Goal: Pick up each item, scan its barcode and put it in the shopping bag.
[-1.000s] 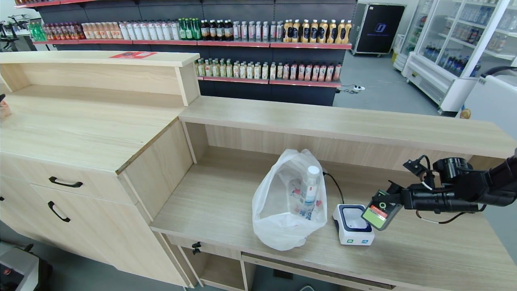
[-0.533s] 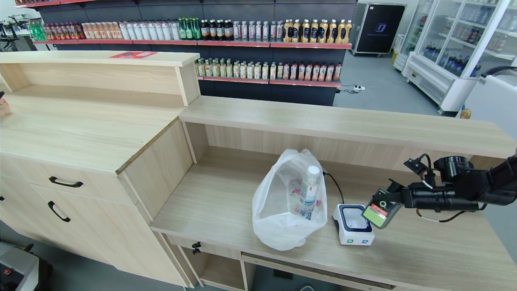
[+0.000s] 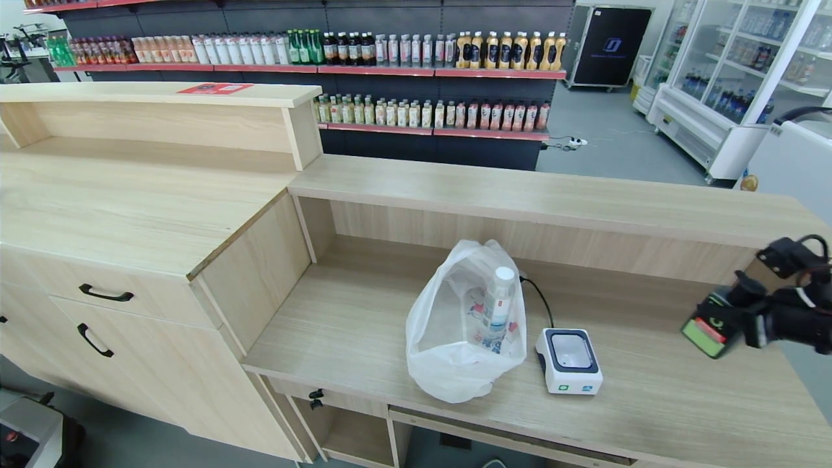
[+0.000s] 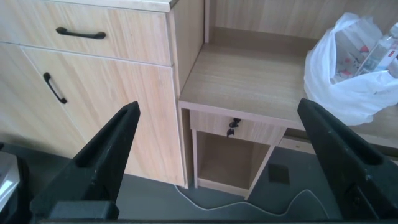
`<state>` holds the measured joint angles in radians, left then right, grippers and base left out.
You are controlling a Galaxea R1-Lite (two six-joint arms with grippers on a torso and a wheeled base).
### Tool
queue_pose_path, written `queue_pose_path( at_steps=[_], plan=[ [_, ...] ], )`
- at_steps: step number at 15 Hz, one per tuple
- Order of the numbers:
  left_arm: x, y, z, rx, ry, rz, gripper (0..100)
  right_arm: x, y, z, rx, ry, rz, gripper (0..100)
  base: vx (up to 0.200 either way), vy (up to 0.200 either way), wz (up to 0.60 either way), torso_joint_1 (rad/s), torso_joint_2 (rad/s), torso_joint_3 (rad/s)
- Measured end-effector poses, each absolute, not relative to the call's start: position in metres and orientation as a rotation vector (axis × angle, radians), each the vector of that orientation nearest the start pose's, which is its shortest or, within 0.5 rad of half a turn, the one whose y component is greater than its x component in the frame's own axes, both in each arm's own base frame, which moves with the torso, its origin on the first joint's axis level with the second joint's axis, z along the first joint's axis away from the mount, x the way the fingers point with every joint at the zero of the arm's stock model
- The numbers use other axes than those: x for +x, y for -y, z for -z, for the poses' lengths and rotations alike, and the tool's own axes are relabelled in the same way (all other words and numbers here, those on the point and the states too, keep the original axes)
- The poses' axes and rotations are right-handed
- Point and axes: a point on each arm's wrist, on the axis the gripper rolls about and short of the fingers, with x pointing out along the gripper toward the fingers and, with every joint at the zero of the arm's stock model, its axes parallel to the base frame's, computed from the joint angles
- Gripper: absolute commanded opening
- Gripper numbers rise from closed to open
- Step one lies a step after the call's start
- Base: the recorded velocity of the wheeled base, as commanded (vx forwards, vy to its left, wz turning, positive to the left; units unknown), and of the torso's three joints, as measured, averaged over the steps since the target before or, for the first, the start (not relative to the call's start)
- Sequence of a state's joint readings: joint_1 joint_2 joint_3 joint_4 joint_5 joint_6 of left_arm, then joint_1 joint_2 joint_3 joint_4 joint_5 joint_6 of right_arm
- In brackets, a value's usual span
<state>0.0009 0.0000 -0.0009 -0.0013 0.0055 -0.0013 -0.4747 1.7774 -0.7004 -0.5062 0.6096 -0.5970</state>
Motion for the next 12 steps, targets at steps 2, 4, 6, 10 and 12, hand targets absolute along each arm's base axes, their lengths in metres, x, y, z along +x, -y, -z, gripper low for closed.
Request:
queue_pose_path(
  at_steps=[2, 4, 6, 10, 12],
  plan=[
    [-0.023, 0.000, -0.076, -0.001, 0.002, -0.007, 100, 0.230, 0.138, -0.135, -0.453, -0.418, -0.116, 0, 0.000, 0.000, 0.00, 0.000, 0.00, 0.000],
    [-0.023, 0.000, -0.076, -0.001, 0.002, -0.007, 100, 0.214, 0.139, -0.143, -0.503, -0.404, -0.072, 0, 0.000, 0.000, 0.30, 0.001, 0.00, -0.001],
    [-0.023, 0.000, -0.076, -0.002, 0.002, -0.007, 100, 0.207, 0.137, -0.151, -0.521, -0.376, -0.067, 0, 0.000, 0.000, 0.60, 0.005, 0.00, 0.002],
    [-0.023, 0.000, -0.076, -0.001, 0.002, -0.007, 100, 0.209, 0.118, -0.162, -0.525, -0.321, -0.109, 0, 0.000, 0.000, 0.60, 0.002, 0.00, 0.004],
    [-0.023, 0.000, -0.076, -0.001, 0.002, -0.007, 100, 0.220, 0.095, -0.166, -0.545, -0.284, -0.173, 0, 0.000, 0.000, 0.60, 0.005, 0.00, 0.002]
  ],
)
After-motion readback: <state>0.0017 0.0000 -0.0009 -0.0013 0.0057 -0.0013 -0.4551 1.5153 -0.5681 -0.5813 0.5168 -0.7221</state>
